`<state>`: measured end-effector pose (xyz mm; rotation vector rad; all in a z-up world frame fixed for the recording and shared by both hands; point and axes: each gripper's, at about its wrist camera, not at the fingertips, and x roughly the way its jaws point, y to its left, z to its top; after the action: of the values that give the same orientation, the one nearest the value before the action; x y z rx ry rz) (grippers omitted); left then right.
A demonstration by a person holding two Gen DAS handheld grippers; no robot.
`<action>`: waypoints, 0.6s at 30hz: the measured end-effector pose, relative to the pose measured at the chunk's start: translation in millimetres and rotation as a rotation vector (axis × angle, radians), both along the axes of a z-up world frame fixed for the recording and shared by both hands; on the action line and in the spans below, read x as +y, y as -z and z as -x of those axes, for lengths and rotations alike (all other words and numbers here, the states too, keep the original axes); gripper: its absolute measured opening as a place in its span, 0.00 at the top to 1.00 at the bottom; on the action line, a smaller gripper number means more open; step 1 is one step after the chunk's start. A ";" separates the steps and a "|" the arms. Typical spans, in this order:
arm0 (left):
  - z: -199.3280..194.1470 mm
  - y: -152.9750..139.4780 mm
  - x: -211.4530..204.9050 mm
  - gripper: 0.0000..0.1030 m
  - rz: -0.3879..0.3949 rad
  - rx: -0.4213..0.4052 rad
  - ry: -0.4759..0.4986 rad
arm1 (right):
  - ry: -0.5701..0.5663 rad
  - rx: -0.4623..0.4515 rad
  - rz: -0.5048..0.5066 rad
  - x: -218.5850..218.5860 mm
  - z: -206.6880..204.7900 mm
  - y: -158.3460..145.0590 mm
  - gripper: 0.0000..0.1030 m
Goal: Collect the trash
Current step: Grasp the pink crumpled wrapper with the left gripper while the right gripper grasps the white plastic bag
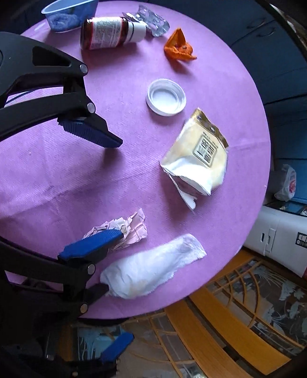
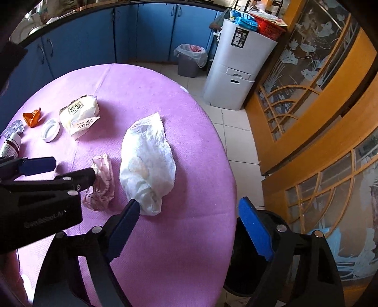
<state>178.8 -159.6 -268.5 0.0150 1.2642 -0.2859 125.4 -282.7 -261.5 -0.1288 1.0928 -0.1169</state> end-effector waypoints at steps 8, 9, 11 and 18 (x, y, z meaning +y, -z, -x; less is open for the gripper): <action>-2.1 -10.4 -1.8 0.12 0.051 -0.021 0.005 | -0.017 -0.007 -0.023 -3.8 0.8 2.3 0.20; -2.4 -8.7 -4.3 0.12 0.041 -0.018 0.005 | -0.019 -0.009 -0.023 -3.5 0.8 2.7 0.20; -4.0 -4.7 -7.3 0.16 0.019 -0.014 0.004 | -0.023 -0.008 -0.022 -3.4 -0.1 4.1 0.20; -4.5 -1.2 -12.0 0.56 0.021 0.013 0.031 | -0.049 -0.017 -0.029 0.4 -2.6 5.3 0.21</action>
<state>183.4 -171.6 -267.3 0.0150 1.2747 -0.3269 128.0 -282.3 -266.8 -0.1286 1.0730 -0.0583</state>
